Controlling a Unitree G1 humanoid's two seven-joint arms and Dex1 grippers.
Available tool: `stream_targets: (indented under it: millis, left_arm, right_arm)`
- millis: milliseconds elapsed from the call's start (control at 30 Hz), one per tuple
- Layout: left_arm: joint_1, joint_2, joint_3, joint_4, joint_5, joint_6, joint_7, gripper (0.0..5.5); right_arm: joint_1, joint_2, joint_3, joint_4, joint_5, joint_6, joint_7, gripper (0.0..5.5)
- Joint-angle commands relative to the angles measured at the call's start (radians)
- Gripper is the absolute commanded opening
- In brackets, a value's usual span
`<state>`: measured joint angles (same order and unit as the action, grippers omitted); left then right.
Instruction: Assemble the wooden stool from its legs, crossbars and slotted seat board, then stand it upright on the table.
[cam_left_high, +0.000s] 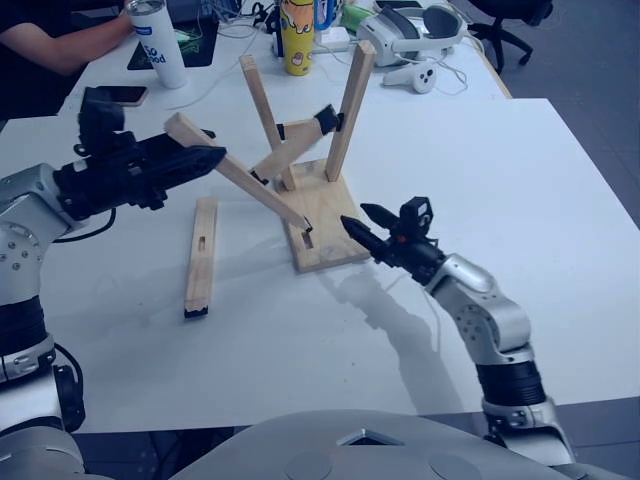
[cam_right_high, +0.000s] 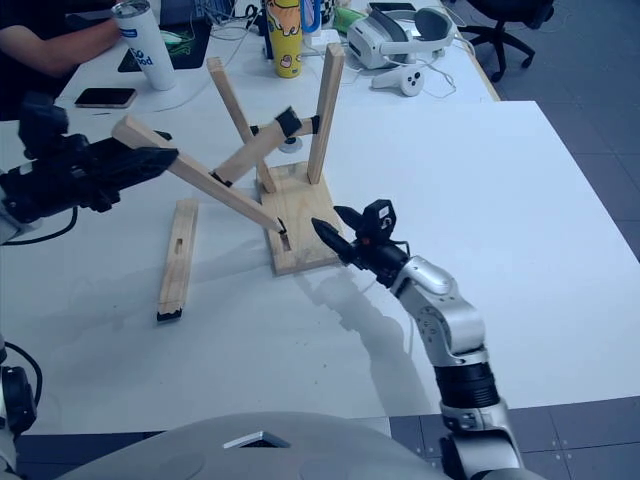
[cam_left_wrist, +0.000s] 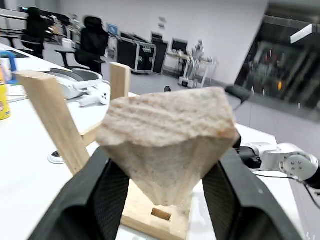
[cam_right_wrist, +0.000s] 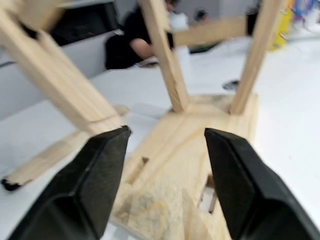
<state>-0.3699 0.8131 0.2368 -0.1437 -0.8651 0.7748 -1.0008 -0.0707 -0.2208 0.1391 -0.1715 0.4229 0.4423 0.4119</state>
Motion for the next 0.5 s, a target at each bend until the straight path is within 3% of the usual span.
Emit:
stream_targets:
  millis: [33,167,433,500]
  left_arm:
    - [-0.022,0.009,-0.057,-0.002,0.069,-0.052,-0.04,2.02]
    - [-0.039,0.003,-0.098,0.013,0.118,-0.082,-0.066,2.02]
    - [-0.055,-0.01,-0.132,0.031,0.183,-0.134,-0.072,2.02]
    - [-0.069,-0.01,-0.153,0.034,0.195,-0.135,-0.084,2.02]
  right_arm:
    - [-0.014,0.081,0.036,0.085,-0.078,-0.018,-0.084,1.96]
    - [-0.024,0.132,0.045,0.142,-0.118,-0.031,-0.113,1.33]
    - [-0.024,0.117,0.087,0.187,-0.181,0.004,-0.086,0.09]
    - [-0.025,0.117,0.088,0.202,-0.194,0.012,-0.091,0.0]
